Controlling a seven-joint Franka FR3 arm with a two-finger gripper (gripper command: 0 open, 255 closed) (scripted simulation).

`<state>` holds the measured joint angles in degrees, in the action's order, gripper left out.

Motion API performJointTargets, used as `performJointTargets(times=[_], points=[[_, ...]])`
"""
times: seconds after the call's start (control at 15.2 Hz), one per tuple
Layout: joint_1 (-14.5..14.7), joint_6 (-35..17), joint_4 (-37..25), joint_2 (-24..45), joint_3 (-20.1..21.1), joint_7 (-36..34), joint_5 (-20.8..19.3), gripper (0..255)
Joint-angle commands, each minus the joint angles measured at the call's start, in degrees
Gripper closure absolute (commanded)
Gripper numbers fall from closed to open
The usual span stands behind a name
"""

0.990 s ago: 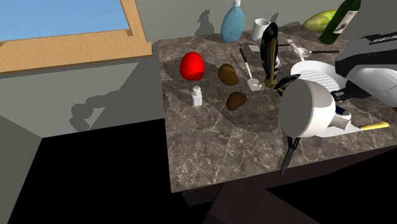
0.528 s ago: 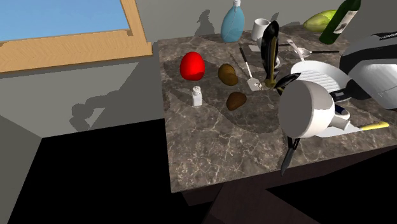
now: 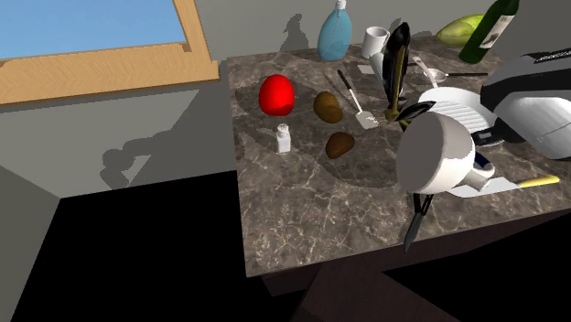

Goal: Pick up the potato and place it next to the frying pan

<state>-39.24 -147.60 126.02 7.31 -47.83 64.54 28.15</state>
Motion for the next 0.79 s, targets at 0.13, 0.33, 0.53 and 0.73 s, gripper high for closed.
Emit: performJointTargets(times=[0.13,0.33,0.53,0.73], points=[[-0.06,-1.98,3.12,4.19,-0.06,0.66,-0.36,0],[1.10,1.48,0.50,1.99,-1.08,-4.61,-5.95,0],[2.75,3.32,0.95,-2.39,-2.98,-8.90,-12.21,0],[2.72,3.32,0.95,-2.40,-2.95,-8.90,-12.22,0]])
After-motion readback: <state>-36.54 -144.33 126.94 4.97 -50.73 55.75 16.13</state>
